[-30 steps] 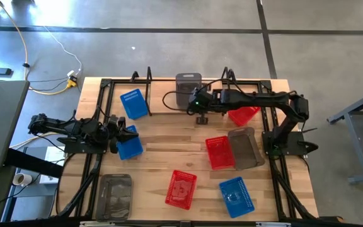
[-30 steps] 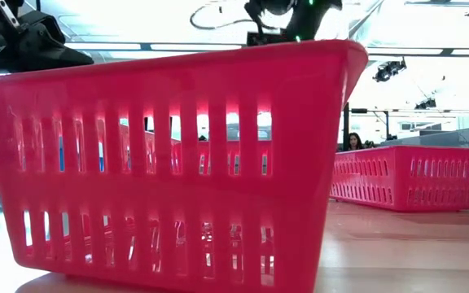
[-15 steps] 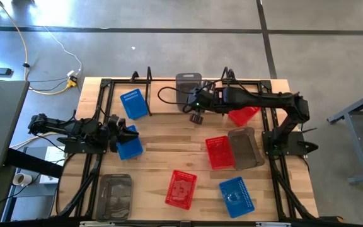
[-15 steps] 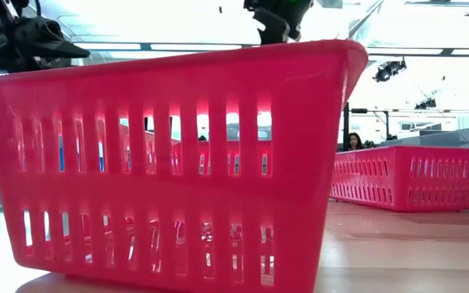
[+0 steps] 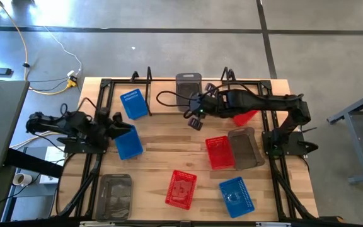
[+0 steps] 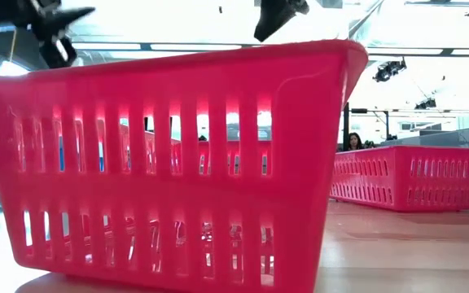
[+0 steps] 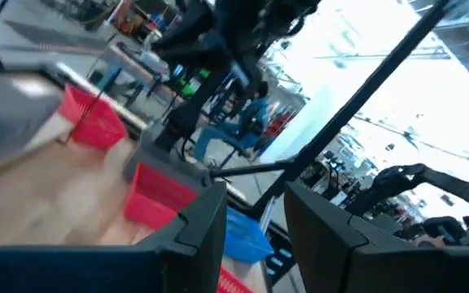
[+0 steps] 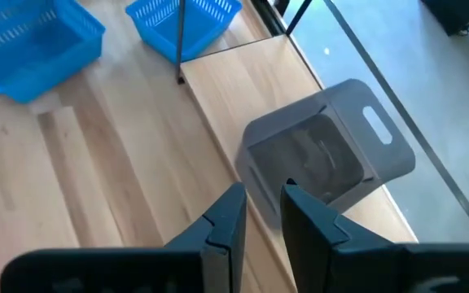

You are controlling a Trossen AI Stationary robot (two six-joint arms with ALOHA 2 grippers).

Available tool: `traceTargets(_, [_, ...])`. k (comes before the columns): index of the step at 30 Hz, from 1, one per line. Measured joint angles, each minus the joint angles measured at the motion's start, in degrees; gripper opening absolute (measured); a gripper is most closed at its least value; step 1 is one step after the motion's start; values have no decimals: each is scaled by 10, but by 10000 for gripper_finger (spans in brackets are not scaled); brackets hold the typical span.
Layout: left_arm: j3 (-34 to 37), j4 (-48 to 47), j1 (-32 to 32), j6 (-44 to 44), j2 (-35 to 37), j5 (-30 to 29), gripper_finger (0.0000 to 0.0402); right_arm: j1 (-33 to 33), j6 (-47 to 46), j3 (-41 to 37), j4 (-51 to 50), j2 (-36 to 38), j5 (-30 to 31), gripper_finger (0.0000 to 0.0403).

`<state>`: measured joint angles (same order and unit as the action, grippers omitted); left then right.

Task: Stack baskets on shelf by color
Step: Put the middle left blue bin on the shelf

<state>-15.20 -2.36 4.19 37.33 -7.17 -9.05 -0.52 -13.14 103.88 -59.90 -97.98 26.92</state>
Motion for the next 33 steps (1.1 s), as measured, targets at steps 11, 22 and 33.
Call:
traceTargets(11, [-190, -276, 0, -41, -181, 10, 117, -7, -4, 16, -49, 0, -6, 67])
traceTargets(22, [-254, -425, 18, -42, -332, 95, 117, -7, -4, 16, -72, 0, -7, 67])
traceTargets(33, [-254, -445, 133, 17, -455, 68, 117, -7, 1, 16, -73, 0, -10, 67])
